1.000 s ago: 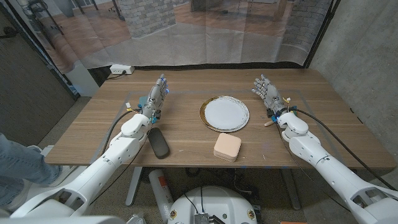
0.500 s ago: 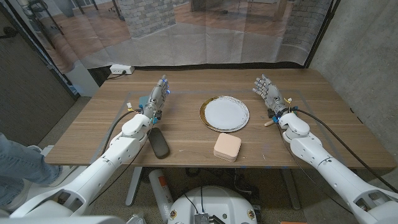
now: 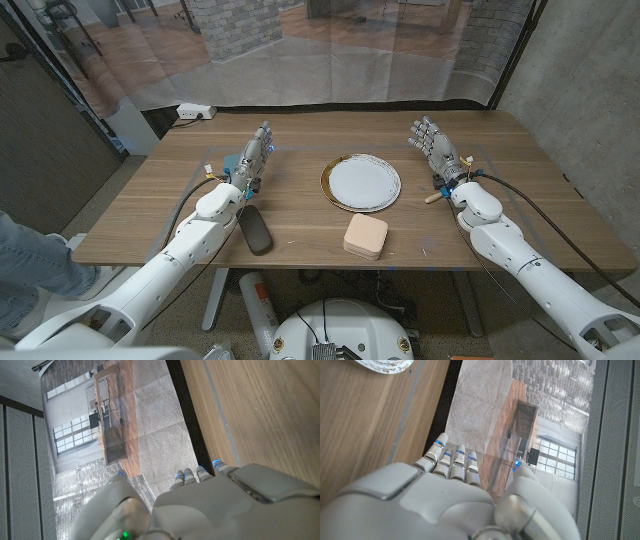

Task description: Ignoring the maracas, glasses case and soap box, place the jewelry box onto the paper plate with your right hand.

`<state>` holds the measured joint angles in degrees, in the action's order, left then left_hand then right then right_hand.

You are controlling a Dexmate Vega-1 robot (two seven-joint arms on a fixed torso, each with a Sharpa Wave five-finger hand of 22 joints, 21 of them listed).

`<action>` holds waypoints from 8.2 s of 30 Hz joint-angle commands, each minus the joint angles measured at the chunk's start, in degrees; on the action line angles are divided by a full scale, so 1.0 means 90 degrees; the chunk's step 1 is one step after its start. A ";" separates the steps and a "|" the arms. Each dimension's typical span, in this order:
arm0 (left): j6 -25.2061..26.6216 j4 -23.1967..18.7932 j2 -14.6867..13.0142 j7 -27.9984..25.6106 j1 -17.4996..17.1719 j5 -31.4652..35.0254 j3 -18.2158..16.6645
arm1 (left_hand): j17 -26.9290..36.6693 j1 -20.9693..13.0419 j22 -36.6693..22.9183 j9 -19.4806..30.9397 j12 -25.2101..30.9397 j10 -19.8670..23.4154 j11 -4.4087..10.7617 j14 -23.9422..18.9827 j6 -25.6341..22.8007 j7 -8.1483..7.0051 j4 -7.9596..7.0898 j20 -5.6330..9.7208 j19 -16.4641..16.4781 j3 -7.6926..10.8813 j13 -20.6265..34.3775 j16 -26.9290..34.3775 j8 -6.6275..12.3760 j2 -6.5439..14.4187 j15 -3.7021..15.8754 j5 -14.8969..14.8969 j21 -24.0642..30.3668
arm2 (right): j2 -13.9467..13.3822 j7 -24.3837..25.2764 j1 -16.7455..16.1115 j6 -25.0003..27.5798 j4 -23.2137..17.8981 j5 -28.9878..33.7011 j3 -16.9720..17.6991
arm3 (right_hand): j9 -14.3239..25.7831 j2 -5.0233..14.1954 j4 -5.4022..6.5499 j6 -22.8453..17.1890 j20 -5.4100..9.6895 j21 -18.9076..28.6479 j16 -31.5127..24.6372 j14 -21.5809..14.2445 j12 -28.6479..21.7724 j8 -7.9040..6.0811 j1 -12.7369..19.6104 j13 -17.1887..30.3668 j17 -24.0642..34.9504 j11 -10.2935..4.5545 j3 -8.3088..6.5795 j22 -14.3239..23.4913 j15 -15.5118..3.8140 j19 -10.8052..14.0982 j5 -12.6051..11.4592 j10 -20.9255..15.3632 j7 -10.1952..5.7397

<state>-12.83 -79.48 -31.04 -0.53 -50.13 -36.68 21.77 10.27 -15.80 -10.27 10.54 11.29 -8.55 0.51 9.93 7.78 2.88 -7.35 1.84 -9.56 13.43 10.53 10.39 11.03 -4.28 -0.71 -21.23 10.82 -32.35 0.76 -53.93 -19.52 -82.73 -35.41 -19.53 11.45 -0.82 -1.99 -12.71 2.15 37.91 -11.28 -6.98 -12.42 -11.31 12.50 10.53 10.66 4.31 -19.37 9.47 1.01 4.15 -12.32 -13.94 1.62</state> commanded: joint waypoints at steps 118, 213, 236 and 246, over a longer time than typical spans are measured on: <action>0.0349 -0.0851 -0.0447 -0.0145 -0.0264 0.0246 0.0028 | 0.0019 -0.0224 -0.0020 0.0014 0.0077 0.0171 0.0022 0.0214 -0.0178 -0.0016 0.0135 0.0049 -0.0449 -0.0063 0.0026 0.0048 0.0050 0.0173 0.0005 0.0003 0.0061 | -0.0986 0.0492 -0.2923 -0.1434 -0.2518 0.1943 0.0736 | -0.0030 0.0029 -0.0201 -0.0256 -0.0025 -0.0467 -0.0012 -0.0302 -0.0078 -0.0048 0.0230 0.0032 -0.0006 -0.0081 -0.0009 0.0043 -0.0120 0.0141 0.0008 -0.0327 -0.0194; 0.0207 -0.0852 -0.0412 -0.0065 -0.0224 0.0367 0.0107 | 0.0016 -0.0280 -0.0022 0.0015 0.0078 0.0243 0.0042 0.0160 -0.0264 -0.0042 0.0159 -0.0014 -0.0481 -0.0155 0.0028 0.0048 0.0053 0.0230 0.0018 0.0045 0.0071 | -0.0998 0.1330 -0.3968 -0.1282 -0.3429 0.5103 0.1120 | -0.0030 0.0051 -0.0378 -0.0254 -0.0099 -0.0812 0.0031 -0.0324 -0.0040 -0.0019 0.0429 0.0034 -0.0024 -0.0170 -0.0042 0.0050 -0.0182 0.0160 -0.0027 -0.0328 -0.0324; 0.0221 -0.0950 -0.0479 -0.0079 -0.0266 0.0382 0.0074 | 0.0016 -0.0296 -0.0023 0.0016 0.0072 0.0251 0.0039 0.0157 -0.0285 -0.0049 0.0165 -0.0007 -0.0463 -0.0187 0.0028 0.0043 0.0051 0.0248 0.0035 0.0057 0.0082 | -0.1175 0.1732 -0.4184 -0.0646 -0.3934 0.6371 0.1222 | -0.0030 0.0181 -0.0688 -0.0220 -0.0225 -0.0994 0.0061 -0.0274 -0.0020 -0.0023 0.0986 0.0038 -0.0047 -0.0206 -0.0259 0.0046 -0.0149 0.0159 -0.0041 -0.0284 -0.0448; 0.0224 -0.0875 -0.0449 -0.0029 -0.0223 0.0386 0.0114 | 0.0016 -0.0301 -0.0023 0.0016 0.0071 0.0256 0.0037 0.0156 -0.0293 -0.0053 0.0166 -0.0032 -0.0473 -0.0198 0.0028 0.0042 0.0050 0.0254 0.0040 0.0061 0.0080 | -0.1313 0.1762 -0.4349 -0.0280 -0.4202 0.6679 0.1325 | -0.0028 0.0120 -0.0762 -0.0151 -0.0392 -0.1094 0.0088 -0.0192 0.0016 0.0001 0.1130 0.0042 -0.0046 -0.0257 -0.0279 0.0049 0.0010 0.0133 -0.0017 -0.0178 -0.0498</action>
<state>-11.00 -87.80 -35.24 -1.19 -52.44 -33.24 22.53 10.25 -18.06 -10.25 10.52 11.86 -6.48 0.71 9.92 5.21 2.35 -5.77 1.84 -9.56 11.83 10.51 10.61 11.25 -2.02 -0.70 -20.92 11.25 -42.84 15.84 -91.56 -25.68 -117.85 20.59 -8.51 11.22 0.22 -8.56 -14.23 -0.65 28.25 -10.59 -8.70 -12.40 -11.31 21.77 10.81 10.13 1.95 -21.83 9.72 0.51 5.25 -12.32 -15.85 -2.58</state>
